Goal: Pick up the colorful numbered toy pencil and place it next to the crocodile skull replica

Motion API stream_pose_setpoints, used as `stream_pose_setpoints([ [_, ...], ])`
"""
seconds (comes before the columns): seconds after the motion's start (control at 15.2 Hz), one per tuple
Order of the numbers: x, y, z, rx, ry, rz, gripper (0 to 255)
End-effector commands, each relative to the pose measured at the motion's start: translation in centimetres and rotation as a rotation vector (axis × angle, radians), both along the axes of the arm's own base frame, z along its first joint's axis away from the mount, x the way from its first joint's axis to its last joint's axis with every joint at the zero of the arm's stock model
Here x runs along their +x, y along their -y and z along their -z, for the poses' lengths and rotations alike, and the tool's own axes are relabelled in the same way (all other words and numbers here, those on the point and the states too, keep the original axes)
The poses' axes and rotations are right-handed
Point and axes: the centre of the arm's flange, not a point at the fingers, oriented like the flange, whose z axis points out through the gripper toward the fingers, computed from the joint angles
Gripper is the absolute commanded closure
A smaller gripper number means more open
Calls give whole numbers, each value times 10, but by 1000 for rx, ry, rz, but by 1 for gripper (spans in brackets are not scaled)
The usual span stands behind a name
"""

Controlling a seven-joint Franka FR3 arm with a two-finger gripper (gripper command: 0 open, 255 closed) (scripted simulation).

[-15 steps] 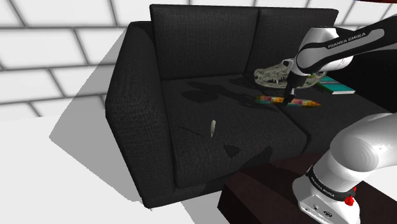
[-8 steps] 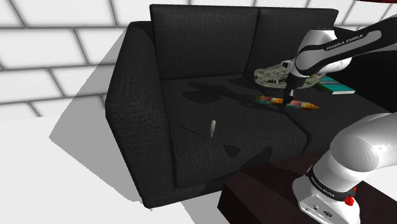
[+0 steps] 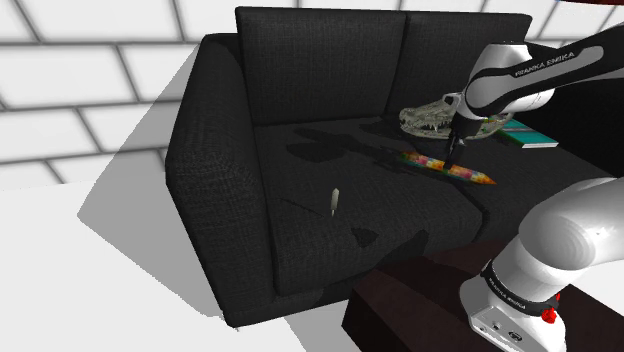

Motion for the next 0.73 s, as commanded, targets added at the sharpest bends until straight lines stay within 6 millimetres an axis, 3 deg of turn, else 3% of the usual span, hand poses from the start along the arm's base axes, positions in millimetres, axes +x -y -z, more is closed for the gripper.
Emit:
stream_pose_setpoints([
  [0.0, 0, 0, -20, 0, -1, 0, 0],
  [0.13, -1, 0, -44, 0, -1, 0, 0],
  [0.66, -1, 0, -44, 0, -1, 0, 0],
])
